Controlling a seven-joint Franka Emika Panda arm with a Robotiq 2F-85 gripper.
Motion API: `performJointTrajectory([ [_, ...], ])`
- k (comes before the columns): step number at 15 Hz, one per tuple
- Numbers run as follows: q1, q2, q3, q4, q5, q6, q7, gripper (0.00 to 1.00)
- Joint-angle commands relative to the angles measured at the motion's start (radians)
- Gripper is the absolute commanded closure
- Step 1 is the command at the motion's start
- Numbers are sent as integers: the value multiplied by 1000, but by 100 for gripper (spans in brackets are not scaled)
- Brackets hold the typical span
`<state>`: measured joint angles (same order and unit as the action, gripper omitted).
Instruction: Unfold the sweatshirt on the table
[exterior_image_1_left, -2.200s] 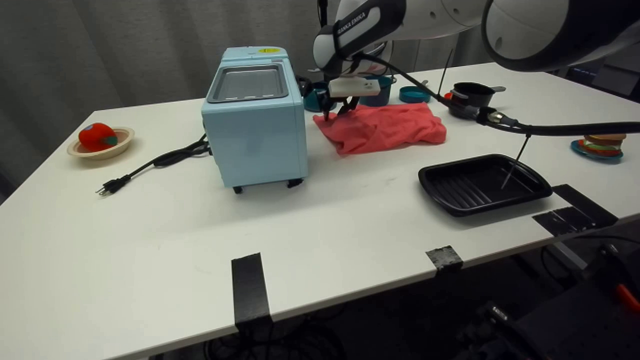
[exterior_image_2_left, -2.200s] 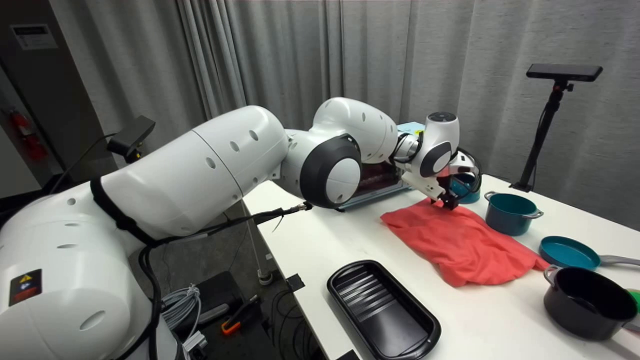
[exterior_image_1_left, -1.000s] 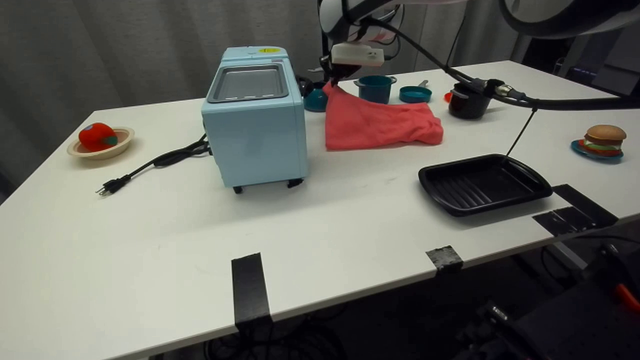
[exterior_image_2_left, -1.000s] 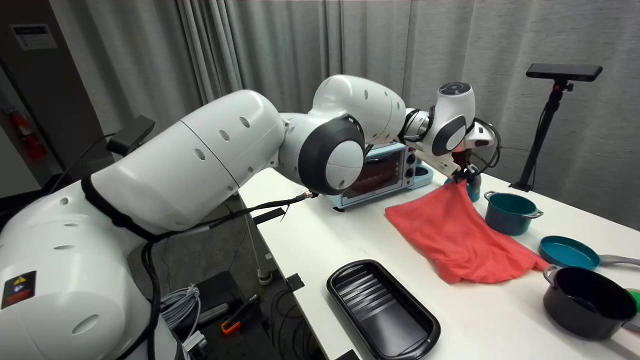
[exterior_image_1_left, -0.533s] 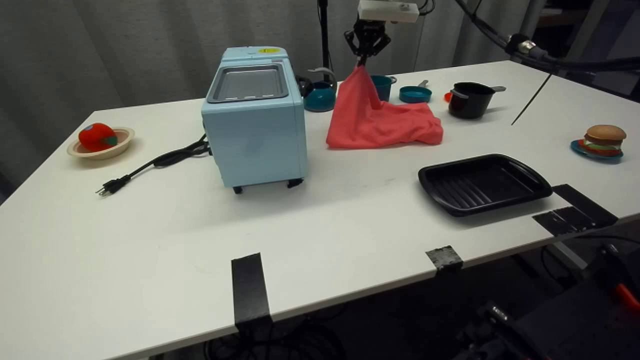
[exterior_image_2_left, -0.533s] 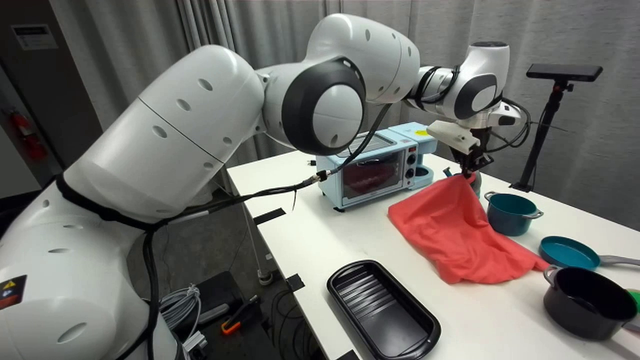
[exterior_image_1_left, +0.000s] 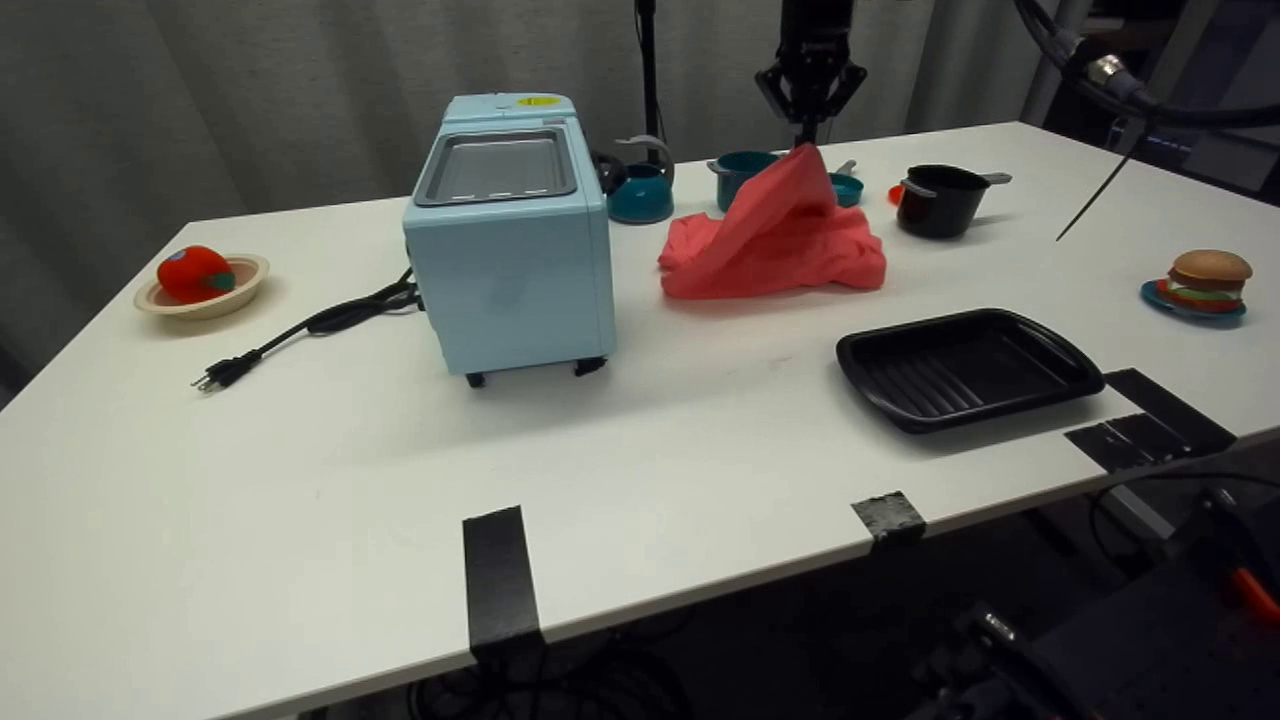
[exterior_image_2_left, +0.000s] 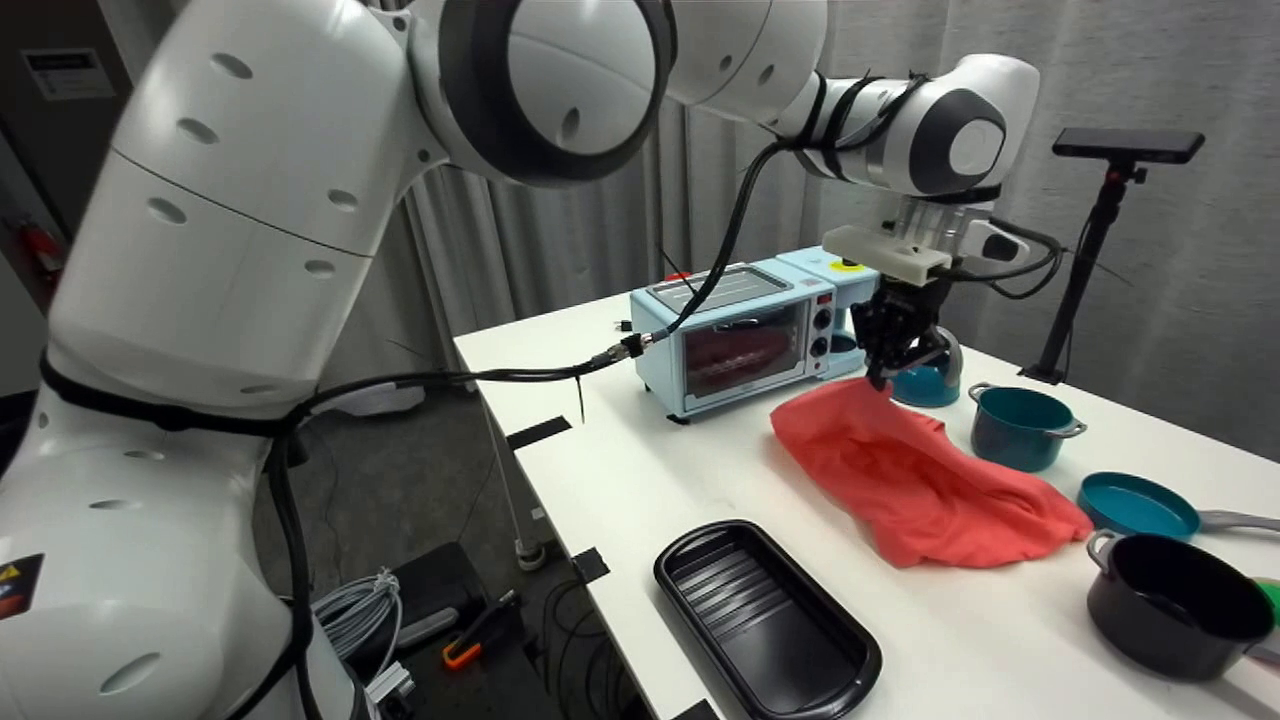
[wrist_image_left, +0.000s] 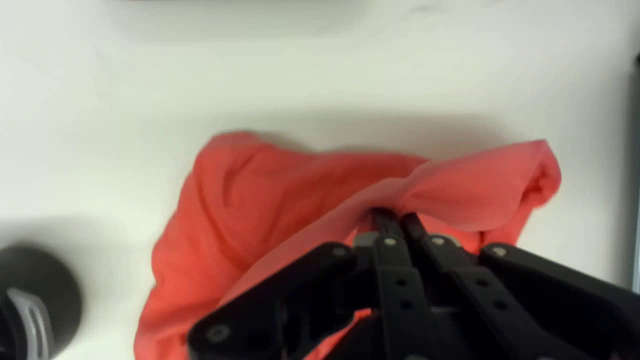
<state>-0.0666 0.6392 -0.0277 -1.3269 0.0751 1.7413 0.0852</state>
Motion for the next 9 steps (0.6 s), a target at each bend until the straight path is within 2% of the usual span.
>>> performJointTrajectory([
  [1,23,-147,-10,-246,-53,-71,-27,99],
  [5,48,-216,-5,-443,-91,-27,-7,99],
  [9,66,-262,9,-622,-81,127,-9,99],
])
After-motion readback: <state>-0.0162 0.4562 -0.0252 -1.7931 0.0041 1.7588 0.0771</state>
